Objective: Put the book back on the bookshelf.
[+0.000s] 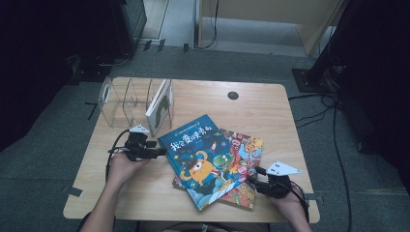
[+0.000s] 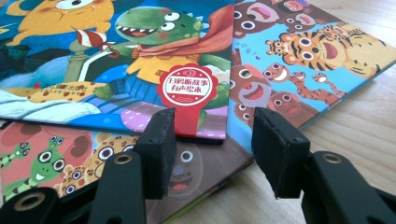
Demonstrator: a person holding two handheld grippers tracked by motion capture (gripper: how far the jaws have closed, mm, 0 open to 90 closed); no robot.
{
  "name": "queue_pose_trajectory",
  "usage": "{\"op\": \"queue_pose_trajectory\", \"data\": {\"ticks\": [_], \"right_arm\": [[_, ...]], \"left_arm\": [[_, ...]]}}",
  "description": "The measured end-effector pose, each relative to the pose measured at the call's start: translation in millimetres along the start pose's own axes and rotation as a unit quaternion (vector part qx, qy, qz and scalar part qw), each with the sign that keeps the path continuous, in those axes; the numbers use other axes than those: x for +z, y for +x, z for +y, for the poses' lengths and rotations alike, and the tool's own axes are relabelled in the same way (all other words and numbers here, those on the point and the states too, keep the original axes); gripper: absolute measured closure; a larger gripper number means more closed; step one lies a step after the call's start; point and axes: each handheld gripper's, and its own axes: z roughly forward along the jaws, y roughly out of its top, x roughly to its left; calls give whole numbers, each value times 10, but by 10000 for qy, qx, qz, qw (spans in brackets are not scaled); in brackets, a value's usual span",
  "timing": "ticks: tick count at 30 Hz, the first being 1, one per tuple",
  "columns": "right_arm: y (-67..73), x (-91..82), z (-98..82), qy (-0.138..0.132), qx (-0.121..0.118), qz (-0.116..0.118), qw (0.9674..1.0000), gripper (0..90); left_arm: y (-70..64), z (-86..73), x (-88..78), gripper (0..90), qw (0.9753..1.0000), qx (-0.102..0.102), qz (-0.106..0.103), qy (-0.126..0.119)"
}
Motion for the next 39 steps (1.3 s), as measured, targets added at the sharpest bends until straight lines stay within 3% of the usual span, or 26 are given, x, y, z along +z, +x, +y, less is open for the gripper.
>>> {"op": "queue_pose_trajectory", "data": {"ticks": [3, 11, 22, 39], "right_arm": [[-10, 9, 8, -1, 0, 2, 10000, 502], [-23, 15, 14, -17, 38, 24, 10000, 500], [-16, 18, 16, -17, 85, 48, 10000, 493], [-36, 16, 26, -8, 154, -31, 9999, 507]], "left_arm": [[42, 35, -3, 353, 9999, 76, 103, 75], [130, 81, 61, 348, 10000, 54, 41, 42], [104, 149, 123, 341, 9996, 254, 33, 99], [52, 127, 106, 347, 9997, 78, 5, 235]]}}
